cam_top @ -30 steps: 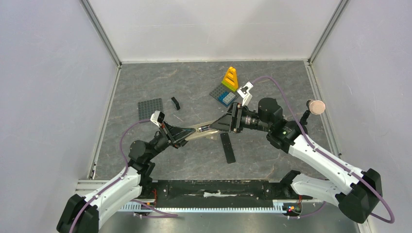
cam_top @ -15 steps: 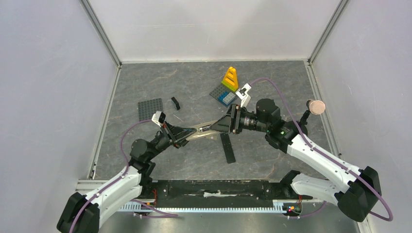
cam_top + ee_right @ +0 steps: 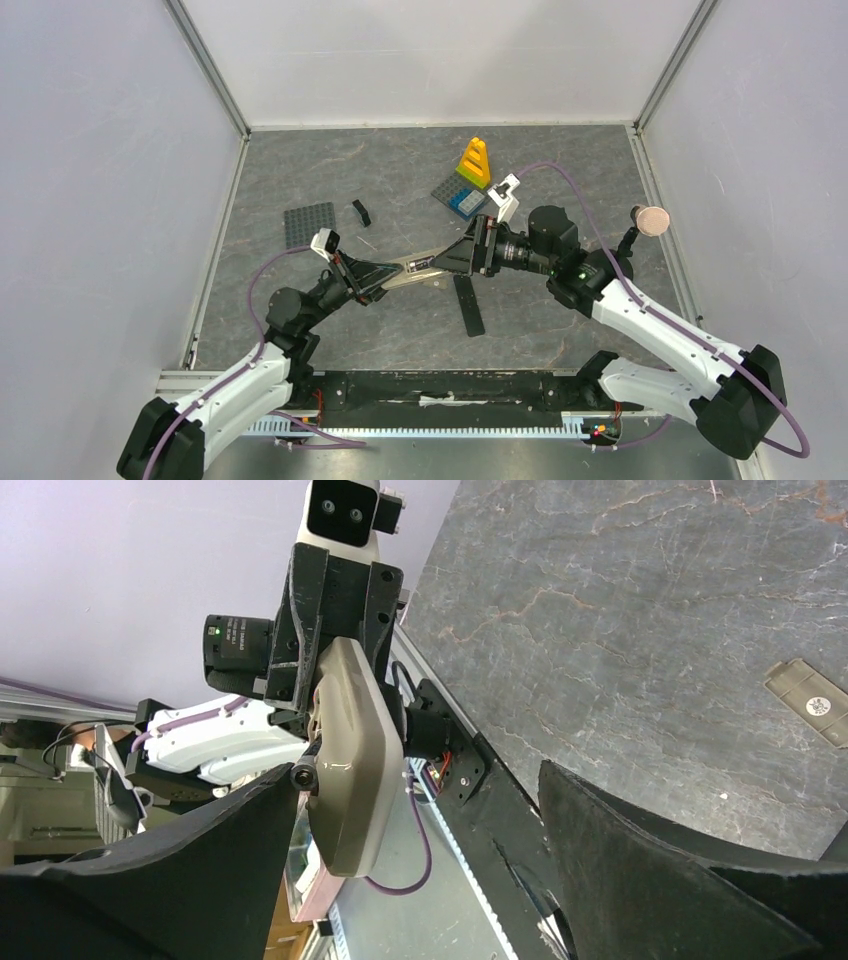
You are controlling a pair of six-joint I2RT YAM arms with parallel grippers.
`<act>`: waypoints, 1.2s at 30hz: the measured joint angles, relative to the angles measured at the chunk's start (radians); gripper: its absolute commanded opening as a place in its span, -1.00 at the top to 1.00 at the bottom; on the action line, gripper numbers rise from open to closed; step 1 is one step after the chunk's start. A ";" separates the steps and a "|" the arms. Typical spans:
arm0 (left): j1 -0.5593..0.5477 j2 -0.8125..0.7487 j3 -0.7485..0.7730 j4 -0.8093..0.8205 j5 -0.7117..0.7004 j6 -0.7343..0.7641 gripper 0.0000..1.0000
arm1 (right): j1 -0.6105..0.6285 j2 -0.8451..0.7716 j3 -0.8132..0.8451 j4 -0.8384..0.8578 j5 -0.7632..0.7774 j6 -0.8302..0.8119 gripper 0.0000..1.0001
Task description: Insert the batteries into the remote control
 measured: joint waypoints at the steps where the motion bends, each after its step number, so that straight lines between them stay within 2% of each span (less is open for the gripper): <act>1: 0.000 -0.002 0.000 0.003 0.000 0.000 0.96 | 0.000 -0.002 0.000 0.002 -0.001 0.000 -0.86; 7: 0.000 -0.013 -0.001 0.018 -0.001 0.000 0.96 | 0.000 -0.010 -0.002 0.025 -0.011 0.006 -0.96; 36: 0.000 -0.060 -0.001 0.016 -0.002 0.000 0.96 | 0.000 -0.037 -0.004 0.088 -0.031 0.074 -0.96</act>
